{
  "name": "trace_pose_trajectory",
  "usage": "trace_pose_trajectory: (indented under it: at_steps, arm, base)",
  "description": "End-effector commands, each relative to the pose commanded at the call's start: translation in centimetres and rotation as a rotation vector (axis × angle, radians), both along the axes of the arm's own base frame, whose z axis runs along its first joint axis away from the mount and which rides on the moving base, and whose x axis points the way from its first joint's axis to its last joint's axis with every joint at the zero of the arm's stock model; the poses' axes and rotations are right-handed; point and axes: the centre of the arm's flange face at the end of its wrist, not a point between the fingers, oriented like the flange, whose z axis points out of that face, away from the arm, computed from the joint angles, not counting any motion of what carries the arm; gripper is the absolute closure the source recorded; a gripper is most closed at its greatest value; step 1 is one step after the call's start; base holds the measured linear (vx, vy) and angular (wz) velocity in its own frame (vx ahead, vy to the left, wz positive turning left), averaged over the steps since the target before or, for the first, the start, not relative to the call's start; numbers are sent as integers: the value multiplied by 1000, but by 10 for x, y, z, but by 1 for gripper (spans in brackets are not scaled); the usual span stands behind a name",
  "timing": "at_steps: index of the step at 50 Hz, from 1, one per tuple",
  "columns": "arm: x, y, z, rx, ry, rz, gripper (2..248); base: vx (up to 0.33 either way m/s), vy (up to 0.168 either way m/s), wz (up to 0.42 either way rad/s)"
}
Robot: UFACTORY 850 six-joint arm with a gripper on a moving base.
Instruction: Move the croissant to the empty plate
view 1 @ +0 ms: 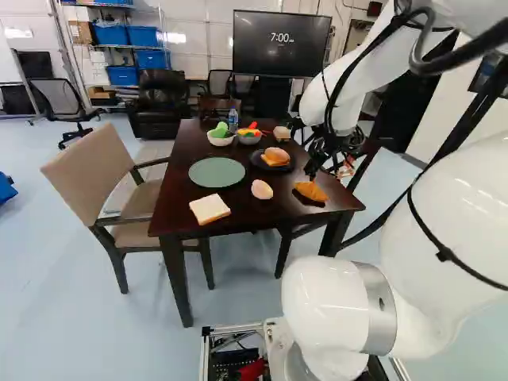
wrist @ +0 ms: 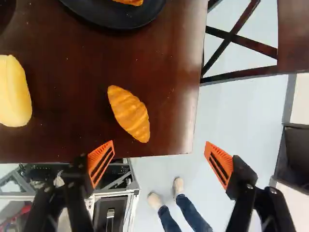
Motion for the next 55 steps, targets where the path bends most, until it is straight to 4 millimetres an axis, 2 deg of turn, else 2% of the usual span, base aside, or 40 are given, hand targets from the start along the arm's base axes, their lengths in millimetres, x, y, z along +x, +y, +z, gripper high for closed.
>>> trace_pose_trajectory:
  at_steps: [43,55]
  arm:
    - [34,-2,0,-122,225,412,3]
    - [43,2,-1,-89,238,439,3]
  base:
    - [0,0,0]
    - [0,0,0]
